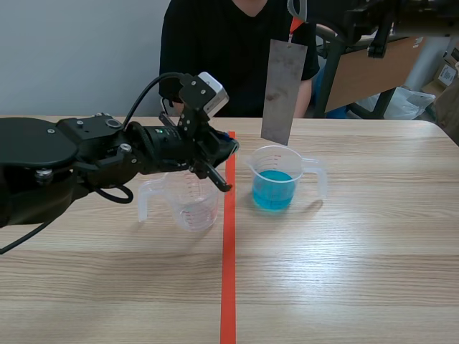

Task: Do the redox reaction experiment.
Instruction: 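Raise the plate and point at it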

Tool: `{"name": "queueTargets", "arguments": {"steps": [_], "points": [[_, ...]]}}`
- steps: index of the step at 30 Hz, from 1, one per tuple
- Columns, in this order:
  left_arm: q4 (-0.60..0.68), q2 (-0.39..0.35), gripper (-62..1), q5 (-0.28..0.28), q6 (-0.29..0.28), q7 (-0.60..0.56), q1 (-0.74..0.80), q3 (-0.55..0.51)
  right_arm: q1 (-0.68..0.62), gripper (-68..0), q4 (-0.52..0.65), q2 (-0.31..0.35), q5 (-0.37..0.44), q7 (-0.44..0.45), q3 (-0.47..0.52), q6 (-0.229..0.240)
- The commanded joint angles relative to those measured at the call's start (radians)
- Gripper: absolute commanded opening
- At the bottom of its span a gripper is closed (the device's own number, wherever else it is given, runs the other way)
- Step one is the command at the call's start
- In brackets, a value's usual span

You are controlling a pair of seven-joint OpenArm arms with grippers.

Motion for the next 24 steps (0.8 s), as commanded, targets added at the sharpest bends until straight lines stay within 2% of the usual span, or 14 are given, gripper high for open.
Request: {"name": "queueTargets", "arguments": {"steps": [1,24], "points": [[0.018,0.008,-56.2,-0.006,-0.003,-0.026,-0.026,-0.005,0.018,-66.2,0.023,0.008,0.020,0.015,0.010,0.008],[0.018,0.041,-56.2,-0.007,-0.046,-0.069,-0.038,-0.005,0.018,-66.2,0.023,0.008,0.023,0.015,0.010,0.008]]}}
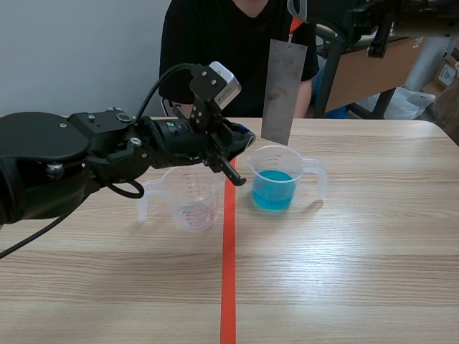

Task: Do the redox reaction experiment.
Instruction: 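Raise the plate and point at it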

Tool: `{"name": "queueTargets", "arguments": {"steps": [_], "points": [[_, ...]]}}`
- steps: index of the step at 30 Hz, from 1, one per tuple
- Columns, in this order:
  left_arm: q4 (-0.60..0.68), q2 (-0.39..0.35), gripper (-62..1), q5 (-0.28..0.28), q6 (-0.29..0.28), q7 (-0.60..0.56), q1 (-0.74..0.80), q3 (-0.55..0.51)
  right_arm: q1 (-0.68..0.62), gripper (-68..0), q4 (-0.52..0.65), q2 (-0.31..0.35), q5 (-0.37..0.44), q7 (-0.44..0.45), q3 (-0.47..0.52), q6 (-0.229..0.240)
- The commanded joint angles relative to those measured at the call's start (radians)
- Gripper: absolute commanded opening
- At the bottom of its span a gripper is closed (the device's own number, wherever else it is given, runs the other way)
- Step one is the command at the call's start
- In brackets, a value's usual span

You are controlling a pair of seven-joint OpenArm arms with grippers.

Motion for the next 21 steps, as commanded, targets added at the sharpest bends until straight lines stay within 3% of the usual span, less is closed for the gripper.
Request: {"name": "queueTargets", "arguments": {"steps": [1,21], "points": [[0.021,0.010,-56.2,-0.007,0.000,-0.021,-0.026,-0.005,0.018,-66.2,0.023,0.008,0.022,0.015,0.010,0.008],[0.021,0.010,-56.2,-0.011,0.001,-0.037,-0.028,-0.005,0.018,-66.2,0.023,0.008,0.022,0.015,0.010,0.008]]}}
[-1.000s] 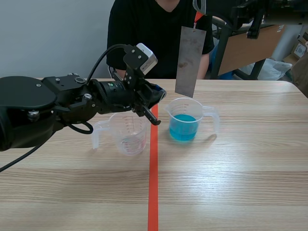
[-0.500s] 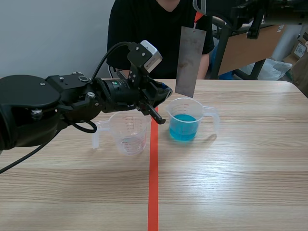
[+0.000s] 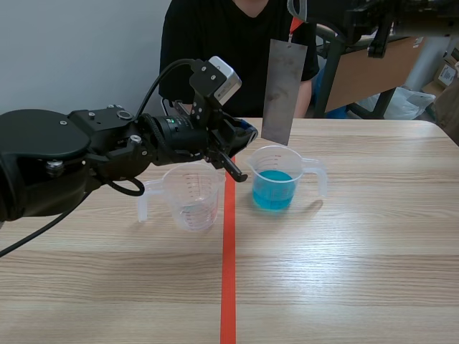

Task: Do the redox reaction experiment.
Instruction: 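Raise the plate and point at it, then put the plate into the left beaker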

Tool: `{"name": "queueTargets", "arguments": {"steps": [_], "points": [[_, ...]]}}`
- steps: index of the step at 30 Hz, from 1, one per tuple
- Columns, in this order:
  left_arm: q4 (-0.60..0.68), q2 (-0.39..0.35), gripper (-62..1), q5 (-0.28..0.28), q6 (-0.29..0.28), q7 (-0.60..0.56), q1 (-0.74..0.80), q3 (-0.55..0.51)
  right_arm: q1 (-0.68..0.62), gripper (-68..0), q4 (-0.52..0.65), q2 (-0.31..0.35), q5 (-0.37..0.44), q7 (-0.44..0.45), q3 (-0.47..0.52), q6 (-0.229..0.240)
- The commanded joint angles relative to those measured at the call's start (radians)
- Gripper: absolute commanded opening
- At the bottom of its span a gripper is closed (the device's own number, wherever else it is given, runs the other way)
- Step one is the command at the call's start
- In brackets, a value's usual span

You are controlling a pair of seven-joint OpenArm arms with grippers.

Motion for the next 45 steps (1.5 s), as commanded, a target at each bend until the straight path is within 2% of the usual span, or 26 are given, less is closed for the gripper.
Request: {"name": "queueTargets", "arguments": {"steps": [1,26,29,33,38,41,45], "points": [[0.021,0.008,-56.2,-0.011,0.005,-0.014,-0.022,-0.005,0.018,-66.2,0.023,0.008,0.022,0.015,0.010,0.008],[0.021,0.007,-56.2,-0.010,0.004,-0.022,-0.016,-0.004,0.018,-66.2,0.023,0.008,0.033,0.015,0.010,0.008],[0.031,-0.013,-56.2,-0.012,-0.003,-0.021,-0.008,-0.004,0.018,-66.2,0.023,0.008,0.033,0.015,0.010,0.008],[0.105,-0.100,-56.2,-0.087,-0.003,-0.024,0.018,-0.006,0.018,-66.2,0.023,0.008,0.033,0.015,0.010,0.008],[0.225,-0.262,-56.2,-0.105,0.008,-0.042,0.101,-0.016,0.018,-66.2,0.023,0.007,0.032,0.015,0.010,0.008],[0.297,-0.371,-56.2,-0.105,0.009,-0.045,0.197,-0.079,0.018,-66.2,0.023,0.007,0.032,0.015,0.010,0.008],[0.401,-0.529,-56.2,-0.136,0.016,-0.044,0.396,-0.243,0.018,-66.2,0.023,0.007,0.032,0.015,0.010,0.008]]}}
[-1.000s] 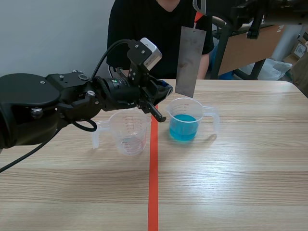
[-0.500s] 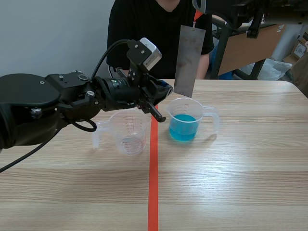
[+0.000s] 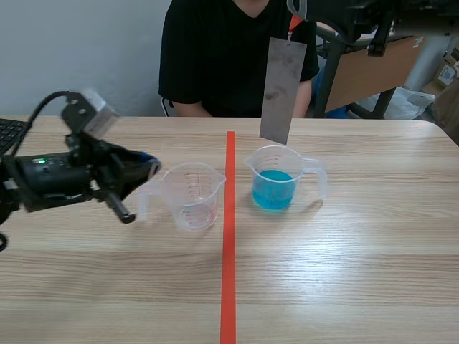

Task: Do the redox reaction experiment.
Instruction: 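Put the plate into the left beaker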

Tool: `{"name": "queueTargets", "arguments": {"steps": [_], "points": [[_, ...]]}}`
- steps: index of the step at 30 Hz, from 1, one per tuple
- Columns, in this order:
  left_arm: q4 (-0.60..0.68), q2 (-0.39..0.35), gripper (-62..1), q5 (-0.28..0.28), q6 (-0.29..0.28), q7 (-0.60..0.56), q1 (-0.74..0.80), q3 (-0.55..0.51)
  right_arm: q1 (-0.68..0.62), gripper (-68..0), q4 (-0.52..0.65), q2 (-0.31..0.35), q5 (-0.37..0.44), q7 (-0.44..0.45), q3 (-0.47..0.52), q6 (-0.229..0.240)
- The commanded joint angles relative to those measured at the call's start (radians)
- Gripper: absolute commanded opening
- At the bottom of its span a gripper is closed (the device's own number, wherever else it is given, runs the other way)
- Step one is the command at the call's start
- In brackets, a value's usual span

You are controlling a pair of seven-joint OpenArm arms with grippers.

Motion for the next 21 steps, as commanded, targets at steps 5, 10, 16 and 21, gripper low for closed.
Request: {"name": "queueTargets", "arguments": {"steps": [5,10,16,21], "points": [[0.108,-0.152,-56.2,-0.031,0.015,-0.010,0.382,-0.347,0.018,-66.2,0.023,0.007,0.018,0.015,0.010,0.008],[0.137,-0.126,-56.2,-0.030,0.057,-0.007,0.772,-0.682,0.018,-66.2,0.023,0.008,0.018,0.015,0.010,0.008],[0.162,0.043,-56.2,-0.014,0.056,-0.016,1.129,-0.975,0.018,-66.2,0.023,0.008,0.017,0.015,0.010,0.008],[0.166,0.174,-56.2,-0.006,0.056,-0.037,1.307,-1.056,0.021,-66.2,0.023,0.007,0.018,0.020,0.009,0.008]]}}
